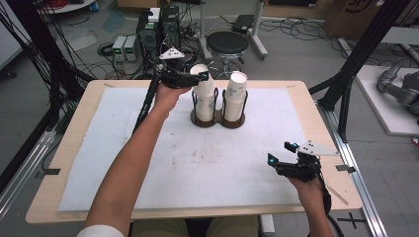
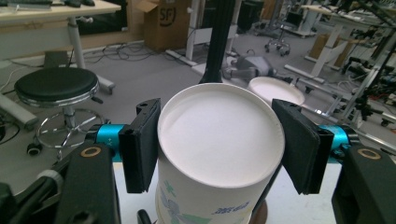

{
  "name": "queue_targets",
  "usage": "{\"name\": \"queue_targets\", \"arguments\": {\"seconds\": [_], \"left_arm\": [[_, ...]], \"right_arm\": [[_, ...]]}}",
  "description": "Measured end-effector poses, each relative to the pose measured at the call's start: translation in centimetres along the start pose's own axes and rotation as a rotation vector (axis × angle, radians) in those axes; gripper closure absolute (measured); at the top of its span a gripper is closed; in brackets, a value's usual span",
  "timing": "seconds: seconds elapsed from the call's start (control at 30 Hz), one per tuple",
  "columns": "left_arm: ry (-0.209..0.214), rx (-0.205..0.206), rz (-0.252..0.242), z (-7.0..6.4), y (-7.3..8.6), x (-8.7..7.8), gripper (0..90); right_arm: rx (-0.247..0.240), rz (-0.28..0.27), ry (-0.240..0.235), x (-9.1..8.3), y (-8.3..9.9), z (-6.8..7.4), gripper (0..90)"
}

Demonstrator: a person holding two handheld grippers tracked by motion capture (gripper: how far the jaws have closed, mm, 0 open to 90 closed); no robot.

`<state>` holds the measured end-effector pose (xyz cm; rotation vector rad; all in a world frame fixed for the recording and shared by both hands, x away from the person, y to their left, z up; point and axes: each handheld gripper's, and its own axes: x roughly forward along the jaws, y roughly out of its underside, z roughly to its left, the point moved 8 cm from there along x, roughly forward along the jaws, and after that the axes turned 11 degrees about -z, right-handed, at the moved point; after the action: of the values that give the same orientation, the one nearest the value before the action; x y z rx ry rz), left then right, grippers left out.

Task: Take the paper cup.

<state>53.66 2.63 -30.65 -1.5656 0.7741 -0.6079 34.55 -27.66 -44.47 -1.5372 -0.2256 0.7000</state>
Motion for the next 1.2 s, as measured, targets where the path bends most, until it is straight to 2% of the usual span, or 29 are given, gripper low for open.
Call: {"name": "queue_targets", "arguments": {"seconds": [0.2, 0.57, 0.7, 0.9, 1.13, 1.2], "left_arm": [[0.069, -0.014, -0.048, -1.9, -1.1, -2.6, 36.0], [0.143, 0.009, -0.096, -4.3, -0.8, -8.2, 36.1], [0.156, 0.04, -0.072, -5.1, 0.1, -9.8, 36.1], [0.149, 0.038, -0.06, -5.0, 1.9, -11.5, 36.1], [0.161, 0.022, -0.055, -5.5, 3.8, -12.2, 36.0], [0.17, 0.025, -0.048, -5.8, 4.3, -12.2, 36.0]], "right_arm": [[-0.003, -0.005, -0.006, 0.1, -0.2, 0.3, 18.3], [-0.008, 0.0, -0.019, 0.4, -0.2, 0.8, 18.3], [-0.018, 0.001, -0.022, 0.7, -0.2, 0.9, 18.3], [-0.021, 0.004, -0.028, 0.9, -0.4, 1.2, 18.3], [-0.027, 0.011, -0.05, 1.5, -0.2, 1.7, 18.3], [-0.028, 0.005, -0.07, 1.7, -0.4, 2.1, 18.3]]}}
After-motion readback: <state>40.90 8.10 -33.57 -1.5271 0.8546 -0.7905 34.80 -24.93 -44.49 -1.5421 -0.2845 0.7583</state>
